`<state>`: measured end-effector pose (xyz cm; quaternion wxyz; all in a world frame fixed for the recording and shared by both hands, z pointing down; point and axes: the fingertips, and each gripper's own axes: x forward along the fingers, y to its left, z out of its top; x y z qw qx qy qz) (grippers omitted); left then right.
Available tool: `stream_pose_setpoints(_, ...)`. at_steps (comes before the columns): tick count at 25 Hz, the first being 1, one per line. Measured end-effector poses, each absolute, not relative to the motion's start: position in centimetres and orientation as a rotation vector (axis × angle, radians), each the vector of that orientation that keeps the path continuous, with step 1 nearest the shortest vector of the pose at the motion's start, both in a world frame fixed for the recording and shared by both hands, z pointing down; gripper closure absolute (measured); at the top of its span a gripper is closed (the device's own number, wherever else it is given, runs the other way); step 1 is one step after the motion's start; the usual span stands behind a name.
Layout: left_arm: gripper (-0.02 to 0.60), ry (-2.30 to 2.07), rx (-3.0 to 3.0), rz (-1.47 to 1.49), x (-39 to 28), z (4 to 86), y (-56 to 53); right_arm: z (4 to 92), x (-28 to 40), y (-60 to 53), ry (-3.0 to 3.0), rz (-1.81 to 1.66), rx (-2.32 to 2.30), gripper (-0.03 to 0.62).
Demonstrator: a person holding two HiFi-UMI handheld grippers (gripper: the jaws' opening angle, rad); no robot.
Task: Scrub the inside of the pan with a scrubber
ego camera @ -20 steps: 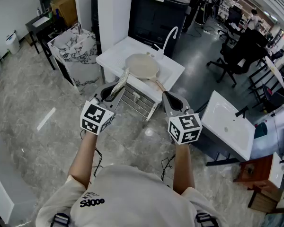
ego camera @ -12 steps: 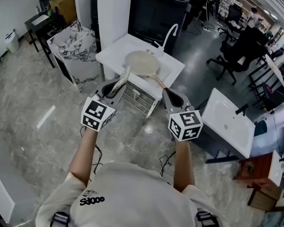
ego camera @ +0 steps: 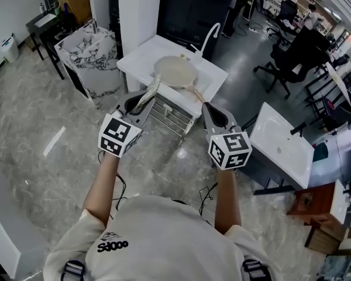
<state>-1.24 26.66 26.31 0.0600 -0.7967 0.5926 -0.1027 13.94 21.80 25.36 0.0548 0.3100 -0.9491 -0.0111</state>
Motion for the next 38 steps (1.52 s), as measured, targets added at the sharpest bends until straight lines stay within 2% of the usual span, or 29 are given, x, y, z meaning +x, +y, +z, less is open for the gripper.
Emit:
stream_pose_setpoints(16, 0.515, 1.752, -2.468, -0.332, -3.4, 28.5, 25.0, 26.5, 10.8, 21.0, -2.873, -0.040, 0.933, 0.585)
stream_pose_setpoints(38, 0.515, 1.744, -2.485, -0.366, -6.5, 28.1, 1.4, 27.3, 7.6, -3.1, -2.839, 0.016, 0.967, 0.585)
